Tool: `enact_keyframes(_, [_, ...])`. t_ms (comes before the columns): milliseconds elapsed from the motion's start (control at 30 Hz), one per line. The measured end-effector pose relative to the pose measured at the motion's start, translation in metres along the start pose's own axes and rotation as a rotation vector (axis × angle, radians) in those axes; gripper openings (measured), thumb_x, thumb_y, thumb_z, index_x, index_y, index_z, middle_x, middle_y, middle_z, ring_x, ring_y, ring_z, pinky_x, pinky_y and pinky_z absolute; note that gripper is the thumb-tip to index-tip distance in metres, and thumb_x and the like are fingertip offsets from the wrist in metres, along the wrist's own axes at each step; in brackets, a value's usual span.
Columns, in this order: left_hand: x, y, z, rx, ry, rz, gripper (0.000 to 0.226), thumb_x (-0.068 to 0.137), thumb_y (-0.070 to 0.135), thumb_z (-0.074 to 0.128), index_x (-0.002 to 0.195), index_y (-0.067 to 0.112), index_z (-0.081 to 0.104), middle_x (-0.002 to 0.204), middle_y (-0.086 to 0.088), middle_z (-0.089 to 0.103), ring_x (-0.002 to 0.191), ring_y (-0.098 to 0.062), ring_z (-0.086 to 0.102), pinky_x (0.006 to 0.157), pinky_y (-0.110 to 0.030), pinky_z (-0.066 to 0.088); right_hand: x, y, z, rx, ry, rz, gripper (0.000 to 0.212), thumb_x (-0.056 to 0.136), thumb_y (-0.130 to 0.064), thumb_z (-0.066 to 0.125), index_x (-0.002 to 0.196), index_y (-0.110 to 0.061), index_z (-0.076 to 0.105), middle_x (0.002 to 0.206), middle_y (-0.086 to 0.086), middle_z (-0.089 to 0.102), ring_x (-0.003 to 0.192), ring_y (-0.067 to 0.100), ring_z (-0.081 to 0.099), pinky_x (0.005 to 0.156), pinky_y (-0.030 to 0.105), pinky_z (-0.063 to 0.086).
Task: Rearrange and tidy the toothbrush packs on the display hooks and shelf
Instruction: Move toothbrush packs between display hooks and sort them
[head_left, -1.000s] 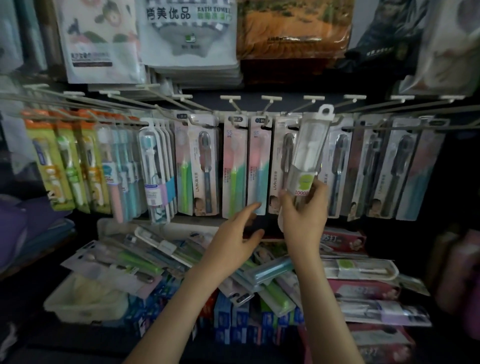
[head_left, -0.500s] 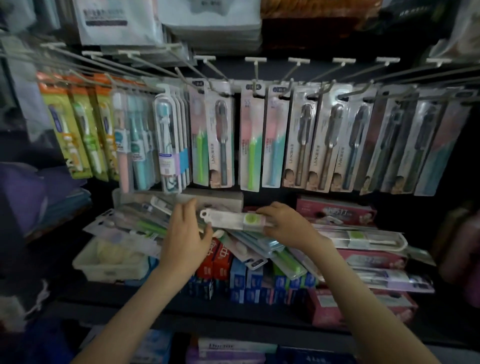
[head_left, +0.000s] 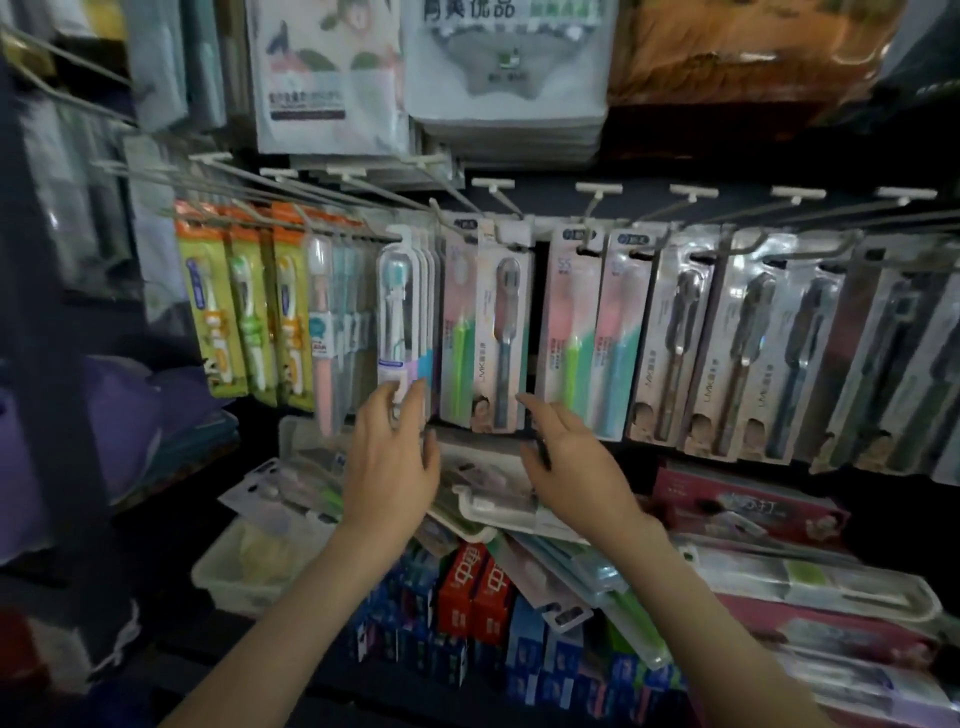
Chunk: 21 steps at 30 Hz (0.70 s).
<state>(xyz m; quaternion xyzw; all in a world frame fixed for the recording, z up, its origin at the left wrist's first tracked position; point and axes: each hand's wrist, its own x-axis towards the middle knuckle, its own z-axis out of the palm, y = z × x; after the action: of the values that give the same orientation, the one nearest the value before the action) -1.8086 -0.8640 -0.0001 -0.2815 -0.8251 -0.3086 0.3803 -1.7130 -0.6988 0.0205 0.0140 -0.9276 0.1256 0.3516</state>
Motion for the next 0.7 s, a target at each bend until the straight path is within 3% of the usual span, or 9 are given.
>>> enact_keyframes(100, [0.028, -0.003, 0.002, -0.033, 0.045, -0.065, 0.068, 0.083, 0.008, 0.066, 0.141, 0.014, 0.031, 0.131, -0.02, 0.041, 0.112, -0.037, 0.048, 0.082, -0.045, 0.049, 0.032, -0.022, 0.02, 0.044, 0.169, -0.055, 0.056, 0.094, -0.012, 0.051, 0.146, -0.013, 0.029, 0.128, 0.009, 0.05, 0.108, 0.024, 0.052, 0.085, 0.033, 0.048])
enact_keyframes(167, [0.043, -0.004, 0.006, -0.061, 0.027, -0.145, 0.075, 0.085, 0.01, 0.064, 0.147, 0.013, 0.02, 0.139, -0.022, 0.034, 0.118, -0.038, 0.044, 0.085, -0.046, 0.048, 0.051, -0.032, 0.032, 0.054, 0.219, -0.041, 0.06, 0.091, -0.008, 0.051, 0.146, -0.011, 0.026, 0.13, 0.011, 0.048, 0.113, 0.025, 0.05, 0.087, 0.034, 0.048])
enact_keyframes(300, [0.055, -0.006, 0.015, -0.047, 0.061, -0.179, 0.074, 0.089, 0.007, 0.059, 0.148, 0.009, 0.015, 0.144, -0.023, 0.029, 0.123, -0.039, 0.041, 0.085, -0.045, 0.049, 0.08, -0.039, 0.049, -0.062, 0.338, 0.063, 0.067, 0.087, -0.013, 0.059, 0.144, -0.004, 0.027, 0.127, 0.015, 0.05, 0.109, 0.028, 0.052, 0.076, 0.035, 0.053])
enact_keyframes(467, [0.058, -0.008, 0.018, -0.006, 0.138, -0.109, 0.088, 0.077, -0.006, 0.068, 0.142, 0.019, 0.013, 0.134, -0.028, 0.045, 0.112, -0.043, 0.051, 0.081, -0.046, 0.05, 0.103, -0.043, 0.056, -0.14, 0.352, 0.218, 0.077, 0.082, -0.014, 0.064, 0.146, -0.002, 0.023, 0.123, 0.016, 0.05, 0.105, 0.031, 0.053, 0.08, 0.037, 0.053])
enact_keyframes(567, [0.058, -0.01, 0.017, 0.037, 0.157, -0.085, 0.094, 0.068, -0.011, 0.074, 0.142, 0.01, 0.019, 0.127, -0.029, 0.05, 0.105, -0.044, 0.056, 0.075, -0.045, 0.054, 0.107, -0.047, 0.057, -0.134, 0.279, 0.249, 0.078, 0.09, -0.014, 0.054, 0.149, -0.004, 0.004, 0.134, 0.013, 0.043, 0.114, 0.026, 0.048, 0.083, 0.033, 0.05])
enact_keyframes(700, [0.056, -0.014, 0.013, 0.084, 0.121, -0.065, 0.092, 0.07, -0.005, 0.076, 0.144, 0.005, 0.022, 0.131, -0.027, 0.048, 0.108, -0.041, 0.056, 0.073, -0.042, 0.055, 0.107, -0.05, 0.062, -0.104, 0.226, 0.257, 0.08, 0.097, -0.029, 0.046, 0.149, -0.008, -0.01, 0.152, 0.01, 0.026, 0.115, 0.023, 0.051, 0.072, 0.031, 0.05])
